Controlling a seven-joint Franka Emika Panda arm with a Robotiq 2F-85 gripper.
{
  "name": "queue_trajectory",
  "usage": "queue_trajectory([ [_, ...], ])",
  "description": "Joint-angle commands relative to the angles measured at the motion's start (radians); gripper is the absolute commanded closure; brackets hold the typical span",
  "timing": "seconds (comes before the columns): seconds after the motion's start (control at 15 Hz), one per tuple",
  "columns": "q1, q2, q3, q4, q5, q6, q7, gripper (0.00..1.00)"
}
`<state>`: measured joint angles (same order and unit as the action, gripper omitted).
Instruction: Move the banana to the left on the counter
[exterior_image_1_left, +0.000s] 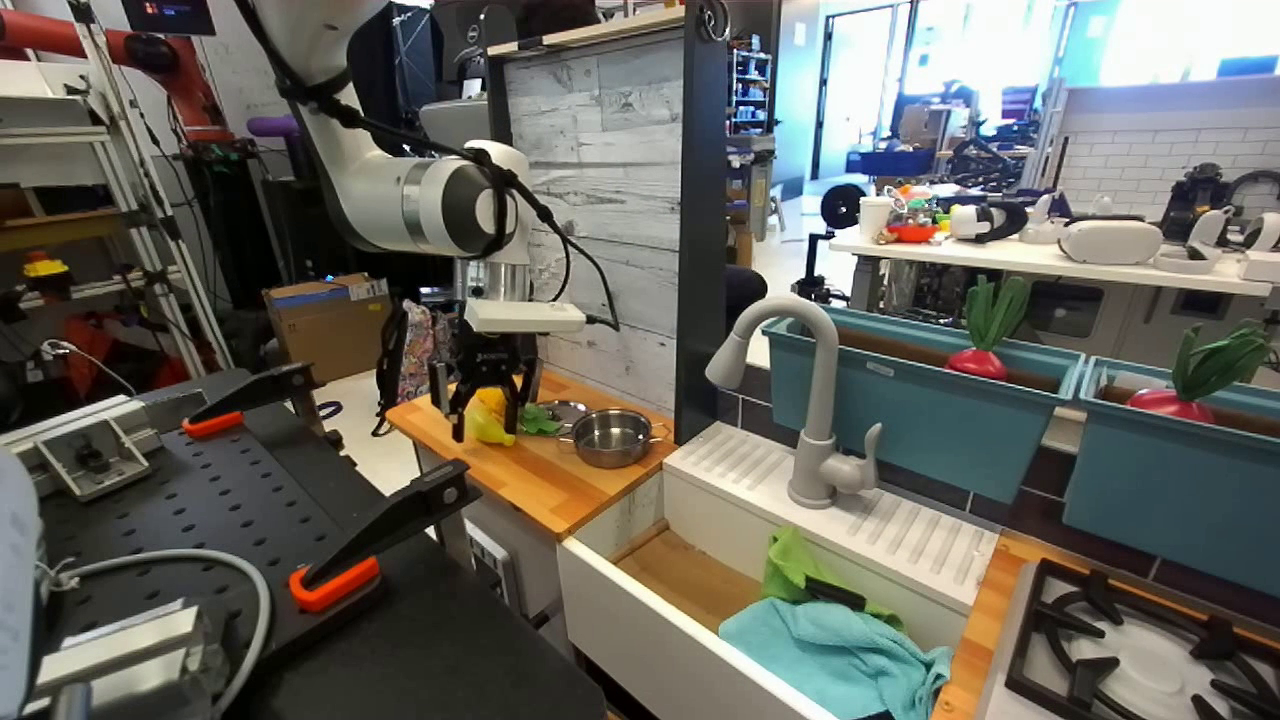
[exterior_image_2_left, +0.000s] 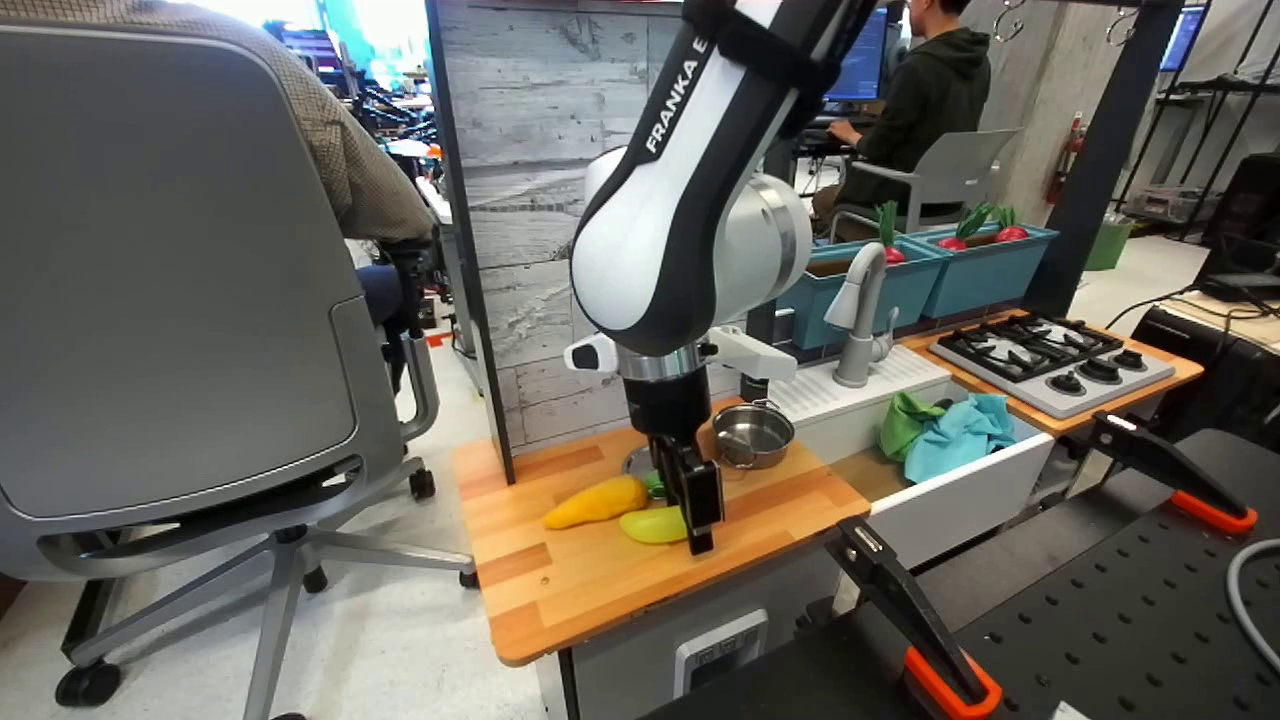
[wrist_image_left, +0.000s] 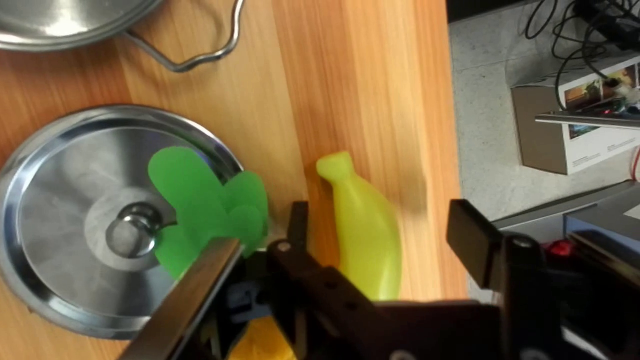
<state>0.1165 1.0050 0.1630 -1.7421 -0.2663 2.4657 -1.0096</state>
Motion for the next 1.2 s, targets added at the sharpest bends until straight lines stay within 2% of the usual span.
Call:
queue_trajectory([
  [0.0, 0.013, -0.012, -0.003, -0.001, -0.024, -0.020, 0.020, 0.00],
  [0.33, 0.019, -0.150, 0.018, -0.172, -0.033, -0.006, 0.031, 0.00],
  [0.53, -0.001, -0.266, 0.064, -0.313, -0.018, 0.045, 0.017, 0.00],
  [0.6, 0.001, -0.149, 0.050, -0.181, -0.009, 0.007, 0.004, 0.00],
  [0.8, 0.003, -0.235, 0.067, -0.268, -0.006, 0.011, 0.005, 0.00],
  [1.13, 0.001, -0.247, 0.066, -0.288, -0.007, 0.024, 0.006, 0.00],
])
